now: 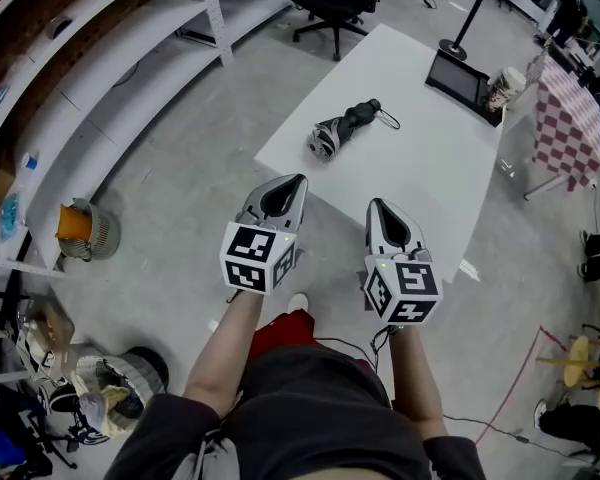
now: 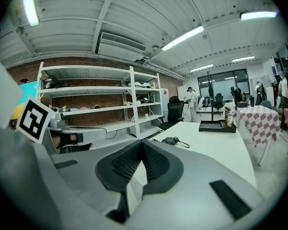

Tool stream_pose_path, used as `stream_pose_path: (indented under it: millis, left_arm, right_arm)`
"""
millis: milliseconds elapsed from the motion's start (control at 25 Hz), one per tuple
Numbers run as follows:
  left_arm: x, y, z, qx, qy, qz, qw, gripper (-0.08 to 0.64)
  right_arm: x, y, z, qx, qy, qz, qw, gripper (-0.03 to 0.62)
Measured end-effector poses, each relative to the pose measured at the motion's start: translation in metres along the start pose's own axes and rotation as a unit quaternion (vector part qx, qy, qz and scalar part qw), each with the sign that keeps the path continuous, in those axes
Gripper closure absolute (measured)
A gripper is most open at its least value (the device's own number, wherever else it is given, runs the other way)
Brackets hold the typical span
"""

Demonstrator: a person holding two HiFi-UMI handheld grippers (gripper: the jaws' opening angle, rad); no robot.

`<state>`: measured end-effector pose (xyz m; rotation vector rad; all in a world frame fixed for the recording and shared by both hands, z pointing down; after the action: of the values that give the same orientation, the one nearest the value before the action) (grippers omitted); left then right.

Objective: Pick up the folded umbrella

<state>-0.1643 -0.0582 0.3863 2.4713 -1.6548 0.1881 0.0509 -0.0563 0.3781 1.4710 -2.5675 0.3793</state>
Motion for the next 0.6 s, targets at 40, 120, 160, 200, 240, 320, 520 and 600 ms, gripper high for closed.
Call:
stream_pose_path:
  millis: [40, 120, 160, 200, 240, 320, 520, 600]
  left_arm:
    - [0.004, 0.005, 0.000, 0.000, 0.002, -0.002, 1.0000, 0.546]
    - [0.014, 0.012, 0.000, 0.001, 0.005, -0.007, 1.0000, 0.546]
    - [0.019, 0.015, 0.000, 0.001, 0.007, -0.009, 0.9999, 0.546]
    - [0.023, 0.018, 0.001, 0.002, 0.008, -0.011, 0.9999, 0.546]
    - [0.028, 0.021, 0.001, 0.003, 0.009, -0.013, 0.9999, 0.546]
    - [0.035, 0.027, 0.002, 0.005, 0.011, -0.016, 0.9998, 0.546]
    - [0.052, 0.045, 0.003, 0.008, 0.015, -0.026, 0.9995, 0.545]
    - [0.057, 0.050, 0.002, 0.010, 0.018, -0.030, 0.9993, 0.545]
  right_arm:
    - [0.006, 0.000, 0.001, 0.000, 0.001, -0.002, 1.000, 0.574]
    - [0.017, -0.001, 0.004, 0.000, 0.003, -0.004, 1.000, 0.574]
    - [0.022, -0.001, 0.005, 0.000, 0.003, -0.006, 1.000, 0.574]
    - [0.026, -0.002, 0.006, -0.001, 0.004, -0.007, 1.000, 0.574]
    - [0.031, -0.003, 0.008, -0.001, 0.005, -0.009, 1.000, 0.574]
    - [0.040, -0.003, 0.010, 0.000, 0.006, -0.012, 1.000, 0.574]
    - [0.062, -0.002, 0.012, 0.001, 0.012, -0.018, 1.000, 0.574]
    - [0.068, -0.002, 0.011, 0.002, 0.014, -0.022, 1.000, 0.574]
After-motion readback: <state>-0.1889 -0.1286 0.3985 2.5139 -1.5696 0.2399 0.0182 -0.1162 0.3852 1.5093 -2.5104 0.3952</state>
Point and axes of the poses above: the fingertips, and each gripper's own axes: x forward along the fingers, y to its left, z out of its top, the point moved 10 cm from there along -x, backward along the fingers, and after that the axes turned 3 degrees about x, right-handed, at the moved point
